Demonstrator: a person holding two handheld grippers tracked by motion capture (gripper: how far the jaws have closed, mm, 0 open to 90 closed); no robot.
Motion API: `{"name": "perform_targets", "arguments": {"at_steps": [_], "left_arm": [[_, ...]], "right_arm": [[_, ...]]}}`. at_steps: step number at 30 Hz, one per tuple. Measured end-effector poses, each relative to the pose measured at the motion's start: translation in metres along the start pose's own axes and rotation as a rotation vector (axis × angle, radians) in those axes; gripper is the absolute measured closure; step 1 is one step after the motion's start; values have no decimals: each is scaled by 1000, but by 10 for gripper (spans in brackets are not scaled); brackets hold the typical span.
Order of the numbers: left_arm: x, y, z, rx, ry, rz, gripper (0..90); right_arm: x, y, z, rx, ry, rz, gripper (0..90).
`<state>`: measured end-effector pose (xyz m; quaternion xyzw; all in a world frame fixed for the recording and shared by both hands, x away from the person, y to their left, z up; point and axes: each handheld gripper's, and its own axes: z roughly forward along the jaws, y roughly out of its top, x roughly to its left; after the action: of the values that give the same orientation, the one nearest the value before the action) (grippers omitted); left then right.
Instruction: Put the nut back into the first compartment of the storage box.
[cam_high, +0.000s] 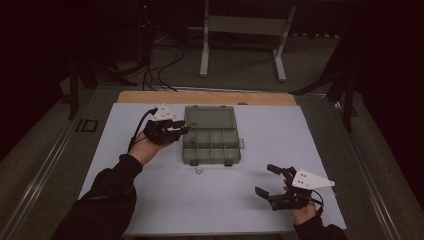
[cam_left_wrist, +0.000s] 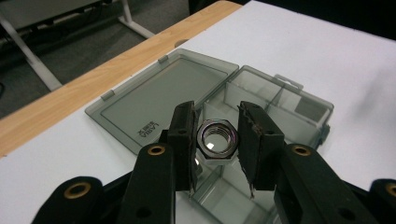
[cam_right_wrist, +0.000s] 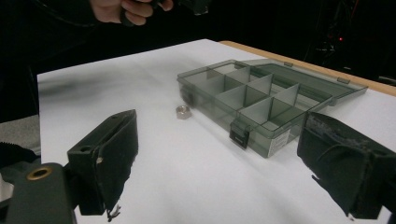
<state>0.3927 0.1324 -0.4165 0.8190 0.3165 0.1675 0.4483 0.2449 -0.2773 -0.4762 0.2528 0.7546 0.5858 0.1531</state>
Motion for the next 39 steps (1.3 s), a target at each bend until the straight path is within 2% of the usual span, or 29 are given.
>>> {"name": "perform_targets", "arguments": {"at_steps": [5, 10, 12, 15, 19, 25, 27, 29, 30, 31, 32, 35, 38, 39], "left_arm": [[9, -7, 16, -13, 21, -52, 681], [13, -20, 34, 7, 35, -83, 680], [15, -26, 40, 15, 32, -106, 680], [16, -35, 49, 35, 32, -119, 679], [17, -44, 60, 74, 32, -119, 679], [16, -48, 67, 93, 44, -81, 676], [16, -49, 68, 96, 37, -88, 673], [15, -49, 69, 100, 31, -77, 661], [15, -49, 69, 100, 31, -77, 610], [14, -49, 68, 90, 23, -79, 610], [14, -47, 68, 85, 31, -86, 472], [14, -44, 63, 72, 34, -106, 349], [12, -39, 55, 71, 23, -107, 282], [8, -37, 48, 64, -7, -95, 277]], "right_arm": [[0, 0, 0, 0, 5, 0, 124], [0, 0, 0, -1, 10, 1, 124], [0, 0, 0, -4, 10, 2, 125], [0, 0, 0, -4, 12, 3, 125], [0, 0, 0, -4, 15, -1, 125], [-1, 0, -1, -6, 14, 2, 125], [-1, 0, -1, -5, 14, 5, 125], [-1, 0, -1, -4, 15, 5, 125], [-1, 0, -1, -4, 15, 5, 125], [0, 0, -1, -4, 15, 5, 124], [-1, 0, -1, -3, 14, 5, 124], [-1, 0, -1, -2, 12, 8, 124], [-1, 0, -1, -4, 11, 5, 125], [-1, 0, -1, -3, 11, 4, 124]]}}
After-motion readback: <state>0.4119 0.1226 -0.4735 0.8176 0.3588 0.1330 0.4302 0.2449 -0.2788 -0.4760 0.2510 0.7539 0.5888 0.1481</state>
